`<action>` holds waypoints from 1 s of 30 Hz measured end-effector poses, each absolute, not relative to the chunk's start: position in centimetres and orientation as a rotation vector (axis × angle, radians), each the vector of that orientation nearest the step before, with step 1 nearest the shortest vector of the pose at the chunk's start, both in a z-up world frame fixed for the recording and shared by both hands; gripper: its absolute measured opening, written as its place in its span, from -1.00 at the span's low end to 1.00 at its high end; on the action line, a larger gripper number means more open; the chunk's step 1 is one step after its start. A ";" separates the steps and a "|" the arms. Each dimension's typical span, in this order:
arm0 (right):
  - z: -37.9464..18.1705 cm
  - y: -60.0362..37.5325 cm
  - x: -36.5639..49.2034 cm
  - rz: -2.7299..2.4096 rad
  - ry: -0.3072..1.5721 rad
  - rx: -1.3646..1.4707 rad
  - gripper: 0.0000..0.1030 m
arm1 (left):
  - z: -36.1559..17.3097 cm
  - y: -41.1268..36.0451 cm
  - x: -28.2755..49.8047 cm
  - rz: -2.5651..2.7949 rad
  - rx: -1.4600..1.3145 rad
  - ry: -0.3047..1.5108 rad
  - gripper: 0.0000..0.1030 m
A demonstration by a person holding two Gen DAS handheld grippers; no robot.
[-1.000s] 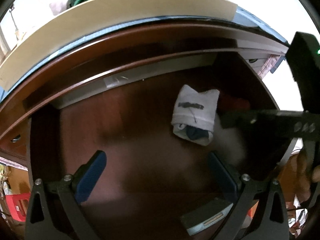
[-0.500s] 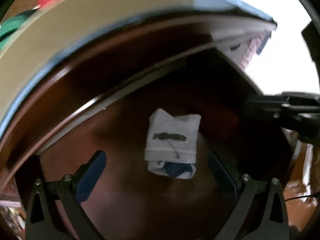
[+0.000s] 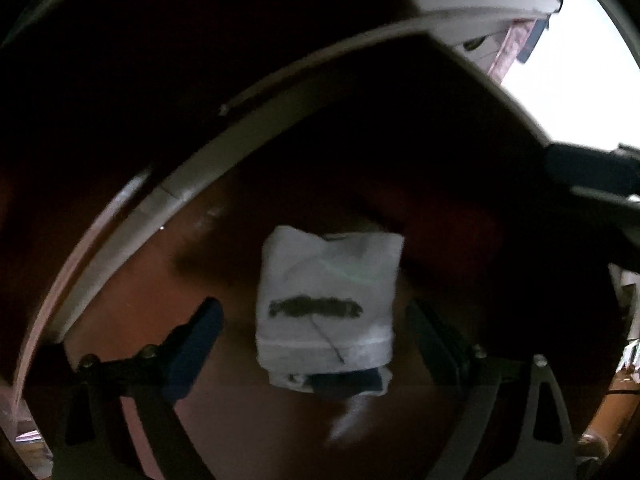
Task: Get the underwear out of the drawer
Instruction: 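Grasp the white-grey underwear with the left gripper and lift it, then grasp the dark red underwear in the drawer with the right gripper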
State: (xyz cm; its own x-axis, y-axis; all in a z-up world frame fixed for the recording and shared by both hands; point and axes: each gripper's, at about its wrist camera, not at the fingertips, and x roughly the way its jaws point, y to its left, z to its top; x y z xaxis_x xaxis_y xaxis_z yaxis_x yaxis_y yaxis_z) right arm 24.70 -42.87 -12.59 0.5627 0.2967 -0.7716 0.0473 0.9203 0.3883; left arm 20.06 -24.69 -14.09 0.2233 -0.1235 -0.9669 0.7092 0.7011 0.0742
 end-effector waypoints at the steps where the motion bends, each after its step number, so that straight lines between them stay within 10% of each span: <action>1: -12.6 -42.8 24.7 0.151 0.969 0.387 -0.09 | -14.1 -24.8 20.0 -0.628 0.581 1.221 0.62; 10: -13.2 -41.9 25.1 0.151 1.013 0.337 -0.09 | -13.8 -23.5 20.3 -0.660 0.503 1.248 -0.42; 30: -16.0 -36.1 29.1 0.083 1.210 0.021 -0.09 | -8.6 -12.8 17.4 -0.551 0.246 1.099 -0.48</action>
